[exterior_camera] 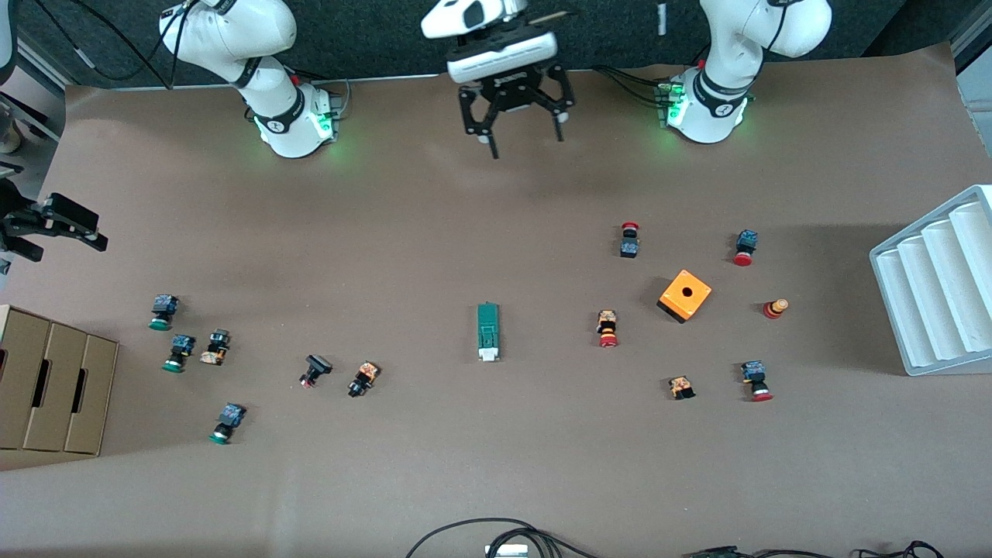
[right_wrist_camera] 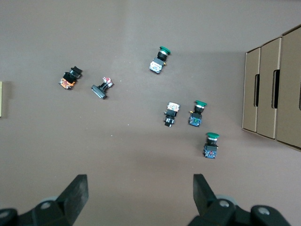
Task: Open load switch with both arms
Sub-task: 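Move the left gripper over the green load switch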
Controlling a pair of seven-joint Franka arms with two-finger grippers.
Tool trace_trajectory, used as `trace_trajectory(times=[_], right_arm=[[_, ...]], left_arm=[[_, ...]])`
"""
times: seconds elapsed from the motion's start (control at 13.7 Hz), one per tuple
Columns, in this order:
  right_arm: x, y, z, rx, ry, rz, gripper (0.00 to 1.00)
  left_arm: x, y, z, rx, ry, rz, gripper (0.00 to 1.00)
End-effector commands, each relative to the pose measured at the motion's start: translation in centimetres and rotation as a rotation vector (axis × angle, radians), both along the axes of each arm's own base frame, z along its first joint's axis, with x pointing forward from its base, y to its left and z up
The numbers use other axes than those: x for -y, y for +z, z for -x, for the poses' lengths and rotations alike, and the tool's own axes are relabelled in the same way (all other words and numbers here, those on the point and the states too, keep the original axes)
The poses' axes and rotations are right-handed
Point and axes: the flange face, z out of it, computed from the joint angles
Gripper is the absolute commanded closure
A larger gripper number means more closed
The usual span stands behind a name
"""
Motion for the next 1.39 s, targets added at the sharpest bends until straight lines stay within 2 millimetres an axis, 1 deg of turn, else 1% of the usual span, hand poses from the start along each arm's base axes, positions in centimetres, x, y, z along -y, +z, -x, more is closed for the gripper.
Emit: trace_trajectory(times=[0.0,0.22,0.29,0.44,0.51,0.58,0.8,0.95,1.1,1.31], right_arm=[[0.2,0.4,0.0,-0.001,0.006,0.032,0.01],[0.1,0.3,0.0,-0.002,0.006,0.032,0.01],[0.1,0.3,0.0,-0.002,0.006,0.032,0.01],[0.1,0.2,-0.1,-0.004,0.008,0.033,0.01],[0.1,0.1,-0.1,-0.006,0.008,0.033,0.01],[0.1,0.1,-0.1,-0.006,0.008,0.033,0.01],[0.1,0.1,-0.1,-0.006,0.008,0.033,0.01],[0.0,0.1,-0.1,-0.005,0.008,0.032,0.01],[0.1,0.1,-0.1,-0.006,0.008,0.033,0.01],[-0.2,-0.5,-0.5,-0.016,0.011,0.035,0.01]], left_arm=[[2.0,-2.5,3.8,0.097,0.046,0.026,0.00],[4.7,-7.4,8.6,0.199,0.043,0.038,0.00],[5.5,-9.3,10.1,0.242,0.035,0.041,0.00],[6.6,-13.8,12.3,0.325,0.033,0.061,0.00],[7.0,-15.9,12.9,0.367,0.035,0.074,0.00],[7.4,-17.5,13.3,0.403,0.029,0.092,0.00],[7.9,-22.9,12.9,0.499,0.018,0.092,0.00],[8.1,-27.8,12.4,0.576,0.007,0.076,0.00],[8.5,-31.4,12.0,0.638,0.007,0.133,0.00],[8.4,-36.1,11.4,0.705,-0.009,0.166,0.00]])
